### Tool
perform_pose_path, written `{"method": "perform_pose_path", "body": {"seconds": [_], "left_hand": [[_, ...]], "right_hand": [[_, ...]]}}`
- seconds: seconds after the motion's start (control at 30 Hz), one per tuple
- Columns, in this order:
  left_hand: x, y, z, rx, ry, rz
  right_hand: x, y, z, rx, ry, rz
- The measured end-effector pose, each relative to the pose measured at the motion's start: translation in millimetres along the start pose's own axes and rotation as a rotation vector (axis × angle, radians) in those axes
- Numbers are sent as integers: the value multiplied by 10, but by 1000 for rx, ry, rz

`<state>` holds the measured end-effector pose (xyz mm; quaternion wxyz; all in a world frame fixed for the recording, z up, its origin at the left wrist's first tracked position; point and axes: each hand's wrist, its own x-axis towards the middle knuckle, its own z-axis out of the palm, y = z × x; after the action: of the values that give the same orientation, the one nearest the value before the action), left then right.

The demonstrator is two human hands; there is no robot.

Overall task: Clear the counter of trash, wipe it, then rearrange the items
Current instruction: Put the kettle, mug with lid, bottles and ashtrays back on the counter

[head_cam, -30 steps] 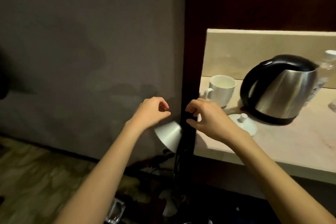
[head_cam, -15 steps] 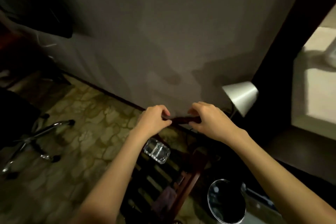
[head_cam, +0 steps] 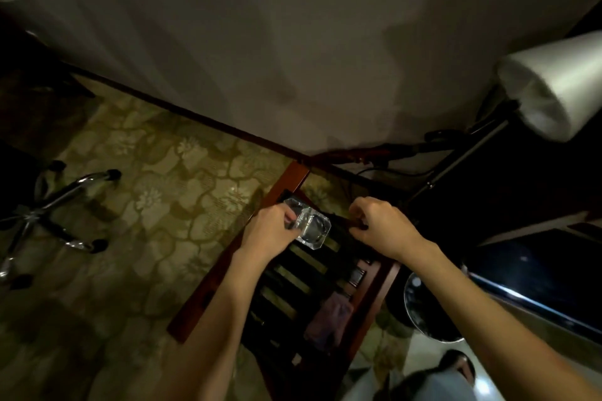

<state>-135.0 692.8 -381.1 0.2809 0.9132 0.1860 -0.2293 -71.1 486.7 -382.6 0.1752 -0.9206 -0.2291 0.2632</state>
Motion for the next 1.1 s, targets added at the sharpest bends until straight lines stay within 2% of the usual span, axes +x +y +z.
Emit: {"method": "perform_pose_path", "body": {"seconds": [0.23, 0.5, 0.97, 1.1], "left_hand": [[671, -462, 415, -1, -42, -62], [1274, -793, 803, -9, -70, -131], [1847, -806, 1381, -19, -8, -240], [1897, -819, 1432, -24, -6, -221]], "right_hand": [[455, 226, 734, 54, -100, 76], [921, 491, 1307, 131, -130, 123], [1171, 699, 1739, 305, -188, 240], [1140, 807, 1797, 359, -198, 274]]}}
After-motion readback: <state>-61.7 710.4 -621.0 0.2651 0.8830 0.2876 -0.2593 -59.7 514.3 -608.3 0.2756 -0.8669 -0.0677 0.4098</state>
